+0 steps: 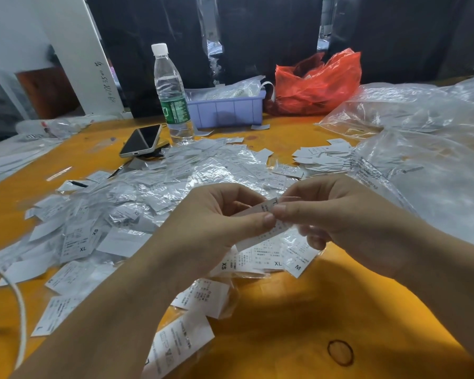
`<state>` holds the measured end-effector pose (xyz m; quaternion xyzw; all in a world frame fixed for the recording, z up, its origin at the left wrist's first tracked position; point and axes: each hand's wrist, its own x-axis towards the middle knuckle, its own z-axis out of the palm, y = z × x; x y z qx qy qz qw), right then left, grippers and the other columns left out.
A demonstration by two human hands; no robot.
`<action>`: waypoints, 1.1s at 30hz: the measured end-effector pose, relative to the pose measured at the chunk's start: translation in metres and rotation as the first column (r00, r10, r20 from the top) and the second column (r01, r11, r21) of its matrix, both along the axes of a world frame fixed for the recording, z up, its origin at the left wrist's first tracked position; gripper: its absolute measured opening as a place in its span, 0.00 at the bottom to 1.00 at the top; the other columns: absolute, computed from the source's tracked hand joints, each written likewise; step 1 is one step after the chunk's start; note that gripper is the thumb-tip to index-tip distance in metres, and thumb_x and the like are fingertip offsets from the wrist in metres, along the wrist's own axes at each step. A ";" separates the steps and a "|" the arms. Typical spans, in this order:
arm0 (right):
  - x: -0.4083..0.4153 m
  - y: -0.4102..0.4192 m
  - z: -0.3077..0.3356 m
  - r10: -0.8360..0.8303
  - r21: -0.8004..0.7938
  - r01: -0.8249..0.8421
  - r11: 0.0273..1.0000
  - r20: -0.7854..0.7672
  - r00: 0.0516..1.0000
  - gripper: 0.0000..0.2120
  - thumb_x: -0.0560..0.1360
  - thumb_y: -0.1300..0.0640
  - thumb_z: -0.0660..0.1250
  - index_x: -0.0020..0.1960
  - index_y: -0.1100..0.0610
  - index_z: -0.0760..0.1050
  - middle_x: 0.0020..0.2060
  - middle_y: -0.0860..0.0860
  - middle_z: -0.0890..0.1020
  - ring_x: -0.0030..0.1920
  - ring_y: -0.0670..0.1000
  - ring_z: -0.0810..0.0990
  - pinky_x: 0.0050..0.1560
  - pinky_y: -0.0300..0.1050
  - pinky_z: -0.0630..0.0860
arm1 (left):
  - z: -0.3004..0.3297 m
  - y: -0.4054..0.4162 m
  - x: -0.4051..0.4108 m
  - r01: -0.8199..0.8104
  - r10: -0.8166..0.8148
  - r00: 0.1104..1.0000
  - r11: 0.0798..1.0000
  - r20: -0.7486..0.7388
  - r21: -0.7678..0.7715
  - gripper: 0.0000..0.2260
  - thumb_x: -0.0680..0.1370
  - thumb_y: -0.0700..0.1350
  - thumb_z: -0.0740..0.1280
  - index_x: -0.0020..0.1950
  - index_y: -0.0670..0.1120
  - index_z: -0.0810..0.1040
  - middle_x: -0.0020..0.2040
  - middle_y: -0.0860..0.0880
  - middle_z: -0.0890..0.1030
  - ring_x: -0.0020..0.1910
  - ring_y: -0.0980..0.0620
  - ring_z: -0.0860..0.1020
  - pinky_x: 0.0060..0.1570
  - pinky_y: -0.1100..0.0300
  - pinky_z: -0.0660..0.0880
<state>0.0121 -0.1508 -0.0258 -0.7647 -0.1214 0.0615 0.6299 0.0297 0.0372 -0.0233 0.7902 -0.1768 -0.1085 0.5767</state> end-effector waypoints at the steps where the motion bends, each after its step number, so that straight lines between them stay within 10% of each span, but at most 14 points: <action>1: 0.000 0.000 -0.001 0.003 0.004 -0.003 1.000 0.004 1.000 0.05 0.71 0.59 0.72 0.39 0.60 0.83 0.30 0.51 0.77 0.30 0.45 0.72 0.29 0.40 0.68 | 0.000 0.000 0.000 -0.011 0.011 1.000 1.000 0.006 0.000 0.15 0.61 0.53 0.75 0.45 0.50 0.84 0.42 0.49 0.86 0.36 0.57 0.82 0.31 0.68 0.73; 13: 0.002 -0.010 0.004 -0.049 0.094 0.051 0.994 -0.024 0.999 0.11 0.63 0.57 0.73 0.41 0.63 0.83 0.35 0.57 0.83 0.33 0.49 0.78 0.31 0.41 0.77 | 0.001 0.011 0.006 -0.119 0.124 0.991 0.988 0.047 -0.101 0.05 0.73 0.38 0.73 0.43 0.48 0.84 0.39 0.47 0.84 0.31 0.55 0.77 0.28 0.64 0.73; 33: 0.003 -0.008 0.002 0.033 -0.014 -0.035 0.999 -0.101 0.994 0.09 0.70 0.66 0.73 0.50 0.59 0.82 0.41 0.58 0.86 0.38 0.53 0.83 0.43 0.42 0.82 | -0.006 0.002 0.002 -0.262 0.244 0.855 0.965 0.458 -0.024 0.05 0.76 0.43 0.71 0.45 0.54 0.80 0.42 0.60 0.83 0.44 0.59 0.79 0.33 0.69 0.75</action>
